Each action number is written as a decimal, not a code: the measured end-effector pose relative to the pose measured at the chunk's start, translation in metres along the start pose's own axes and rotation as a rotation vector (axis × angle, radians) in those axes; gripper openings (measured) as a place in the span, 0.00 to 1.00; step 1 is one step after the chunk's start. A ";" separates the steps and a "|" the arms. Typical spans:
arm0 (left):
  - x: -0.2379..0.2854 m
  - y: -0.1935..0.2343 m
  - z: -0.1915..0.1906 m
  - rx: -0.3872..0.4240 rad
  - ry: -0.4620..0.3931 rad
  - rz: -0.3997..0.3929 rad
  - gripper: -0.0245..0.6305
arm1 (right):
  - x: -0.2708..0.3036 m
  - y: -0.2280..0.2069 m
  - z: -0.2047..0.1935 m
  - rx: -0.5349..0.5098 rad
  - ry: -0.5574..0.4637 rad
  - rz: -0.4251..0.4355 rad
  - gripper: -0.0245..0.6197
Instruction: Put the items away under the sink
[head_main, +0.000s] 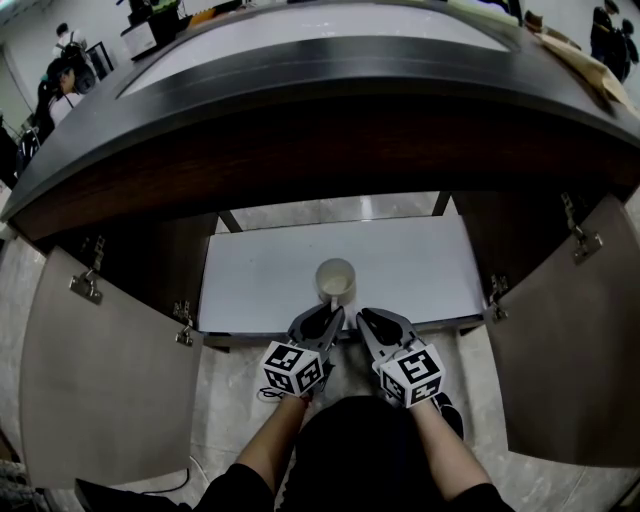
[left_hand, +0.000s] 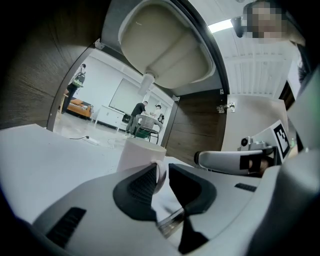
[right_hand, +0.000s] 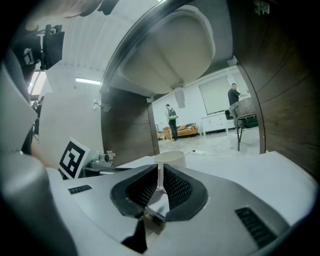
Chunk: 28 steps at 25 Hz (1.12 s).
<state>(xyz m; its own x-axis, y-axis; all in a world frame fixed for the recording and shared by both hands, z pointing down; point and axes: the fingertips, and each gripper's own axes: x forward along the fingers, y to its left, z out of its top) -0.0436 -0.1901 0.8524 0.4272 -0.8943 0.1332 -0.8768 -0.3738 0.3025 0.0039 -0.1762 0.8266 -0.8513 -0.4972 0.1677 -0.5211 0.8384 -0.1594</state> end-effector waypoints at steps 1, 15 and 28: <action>-0.001 -0.001 0.001 -0.008 -0.008 -0.001 0.15 | -0.002 -0.001 0.000 0.003 -0.002 -0.003 0.12; -0.043 -0.027 0.013 0.001 -0.122 0.073 0.07 | -0.031 0.023 -0.001 -0.027 -0.026 0.039 0.11; -0.069 -0.073 0.023 0.092 -0.164 0.037 0.05 | -0.054 0.055 0.012 -0.095 -0.065 0.086 0.10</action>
<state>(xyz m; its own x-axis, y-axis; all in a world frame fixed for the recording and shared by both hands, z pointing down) -0.0141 -0.1071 0.7996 0.3592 -0.9331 -0.0156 -0.9109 -0.3542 0.2115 0.0208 -0.1057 0.7969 -0.8962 -0.4336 0.0939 -0.4408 0.8943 -0.0772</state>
